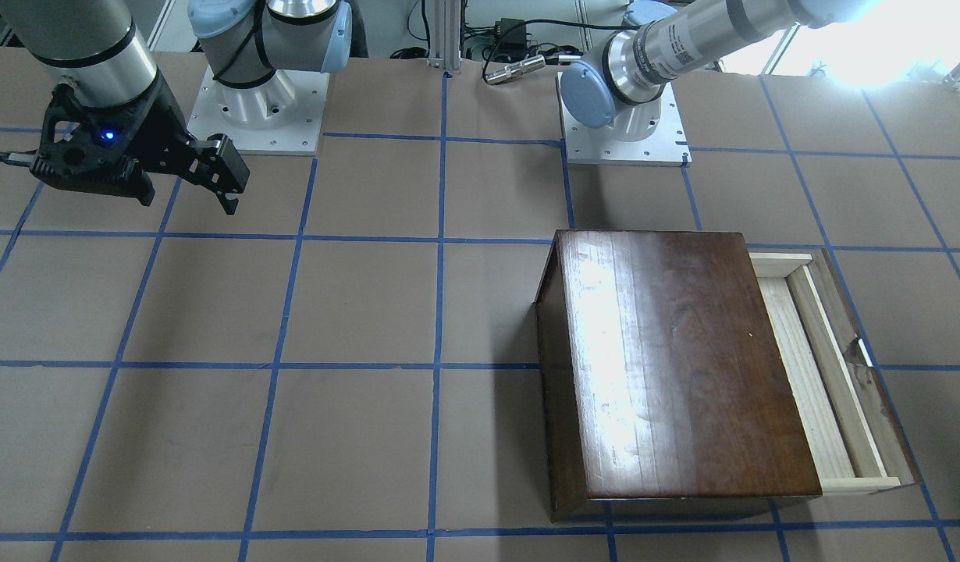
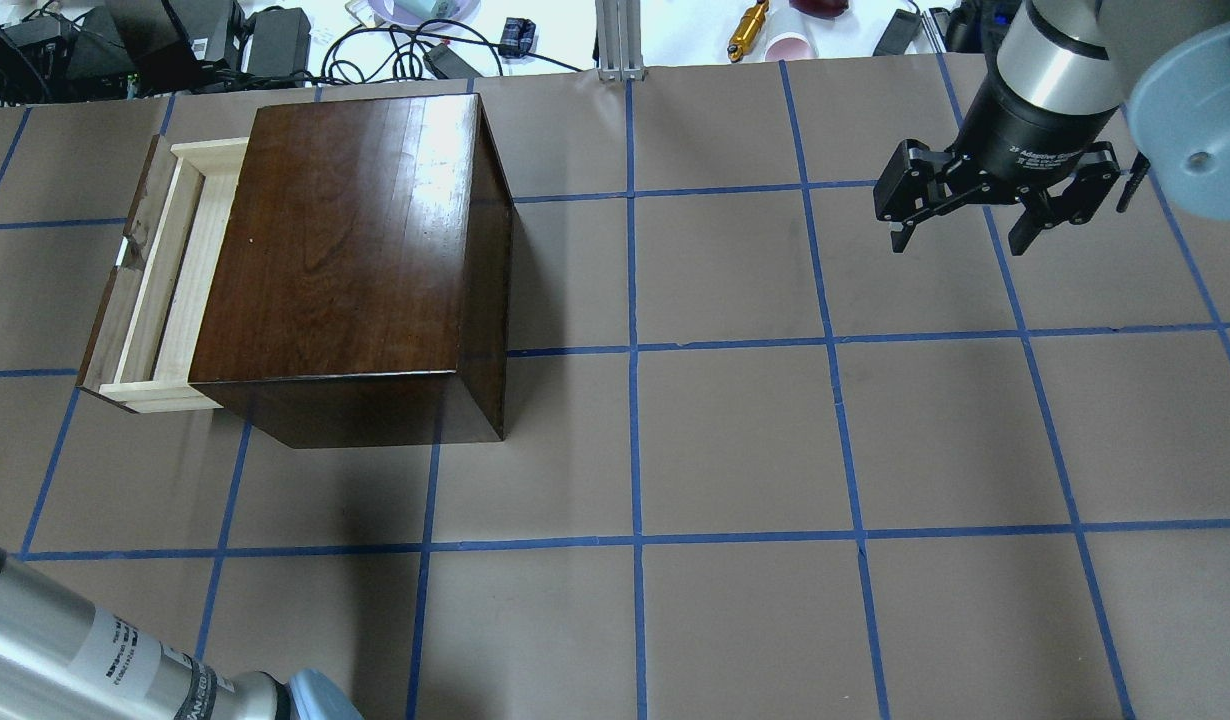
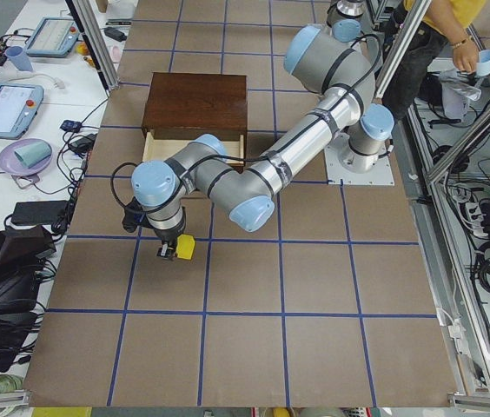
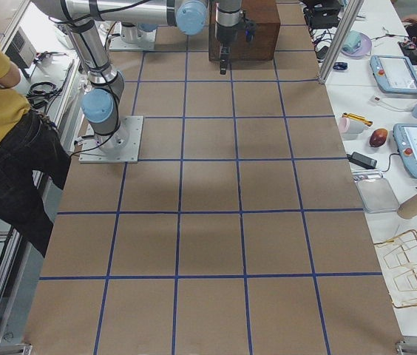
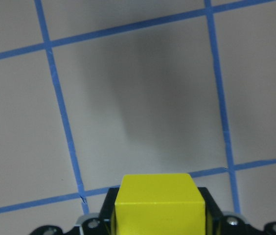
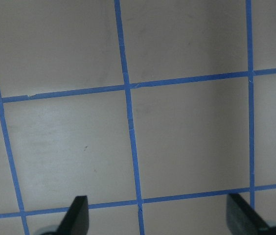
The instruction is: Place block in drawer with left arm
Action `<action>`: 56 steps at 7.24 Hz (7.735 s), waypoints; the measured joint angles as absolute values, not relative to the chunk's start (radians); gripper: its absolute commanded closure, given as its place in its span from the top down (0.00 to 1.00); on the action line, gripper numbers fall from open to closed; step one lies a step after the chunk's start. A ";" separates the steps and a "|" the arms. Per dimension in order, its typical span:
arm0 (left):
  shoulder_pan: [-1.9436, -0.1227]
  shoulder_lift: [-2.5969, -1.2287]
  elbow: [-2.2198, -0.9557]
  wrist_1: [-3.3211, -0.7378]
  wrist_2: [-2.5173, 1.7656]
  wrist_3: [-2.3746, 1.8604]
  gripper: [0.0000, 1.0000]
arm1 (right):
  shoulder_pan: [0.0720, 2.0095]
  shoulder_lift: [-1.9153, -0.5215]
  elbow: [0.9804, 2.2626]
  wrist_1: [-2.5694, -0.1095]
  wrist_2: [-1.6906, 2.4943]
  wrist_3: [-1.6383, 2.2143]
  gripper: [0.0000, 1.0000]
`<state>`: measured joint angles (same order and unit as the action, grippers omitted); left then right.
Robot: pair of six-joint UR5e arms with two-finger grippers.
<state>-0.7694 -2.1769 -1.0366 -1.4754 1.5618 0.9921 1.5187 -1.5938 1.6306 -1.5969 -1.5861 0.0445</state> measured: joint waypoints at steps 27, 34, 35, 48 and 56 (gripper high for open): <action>-1.152 -1.927 -1.549 -1.302 1.516 0.376 1.00 | 1.519 -1.593 1.631 -1.597 -1.586 0.044 1.00; -1.157 -1.810 -1.498 -1.431 1.520 0.378 1.00 | 1.519 -1.594 1.631 -1.597 -1.586 0.044 1.00; -1.161 -1.769 -1.483 -1.493 1.521 0.377 1.00 | 1.519 -1.594 1.631 -1.597 -1.586 0.044 1.00; -1.428 -1.575 -1.485 -1.684 1.533 0.172 1.00 | 1.519 -1.594 1.632 -1.597 -1.586 0.045 1.00; -1.529 -1.612 -1.476 -1.640 1.549 0.137 1.00 | 1.519 -1.594 1.631 -1.597 -1.586 0.044 1.00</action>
